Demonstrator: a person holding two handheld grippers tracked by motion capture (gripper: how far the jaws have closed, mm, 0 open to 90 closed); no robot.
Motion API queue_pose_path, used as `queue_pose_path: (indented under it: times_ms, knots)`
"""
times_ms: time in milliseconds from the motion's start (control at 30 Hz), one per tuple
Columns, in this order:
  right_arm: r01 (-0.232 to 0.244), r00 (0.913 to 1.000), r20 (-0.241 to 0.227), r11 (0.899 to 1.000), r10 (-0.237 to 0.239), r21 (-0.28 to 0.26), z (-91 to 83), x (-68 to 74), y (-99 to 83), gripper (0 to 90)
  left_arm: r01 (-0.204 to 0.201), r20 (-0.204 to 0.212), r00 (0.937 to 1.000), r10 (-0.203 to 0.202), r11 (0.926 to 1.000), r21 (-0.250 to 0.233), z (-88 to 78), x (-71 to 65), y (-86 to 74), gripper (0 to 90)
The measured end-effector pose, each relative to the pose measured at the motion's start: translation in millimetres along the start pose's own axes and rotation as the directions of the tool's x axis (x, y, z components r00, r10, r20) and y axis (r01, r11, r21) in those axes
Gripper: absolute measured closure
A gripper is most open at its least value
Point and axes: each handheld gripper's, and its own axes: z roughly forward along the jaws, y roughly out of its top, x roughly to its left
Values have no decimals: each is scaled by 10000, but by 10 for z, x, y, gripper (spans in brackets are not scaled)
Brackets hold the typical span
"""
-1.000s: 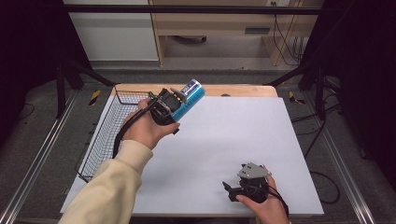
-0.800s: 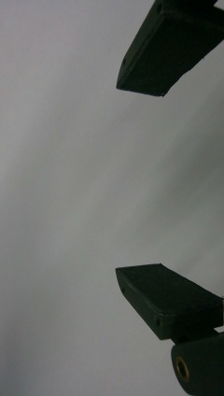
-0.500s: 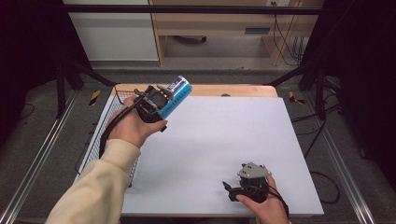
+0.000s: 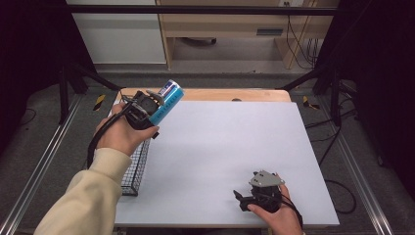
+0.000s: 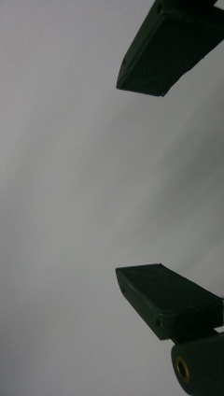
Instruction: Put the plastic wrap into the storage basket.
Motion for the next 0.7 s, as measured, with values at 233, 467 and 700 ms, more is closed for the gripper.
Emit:
queue_pose_path:
  times_ms: [233, 467, 700]
  knots:
    - [41, 10000, 12, 10000, -41, 17, 0, 3, -2, 97, 146, -65, 9999, -146, 9998, 98, 15, 61, -86, 320]
    - [31, 10000, -16, 10000, -31, 10, 2, 3, -1, 96, 238, -89, 9997, -235, 9990, 377, 91, 112, -165, 320]
    - [3, 10000, -49, 10000, -2, 94, 1, 8, -1, 96, 437, -28, 9990, -436, 9976, 529, 151, 157, -244, 320]
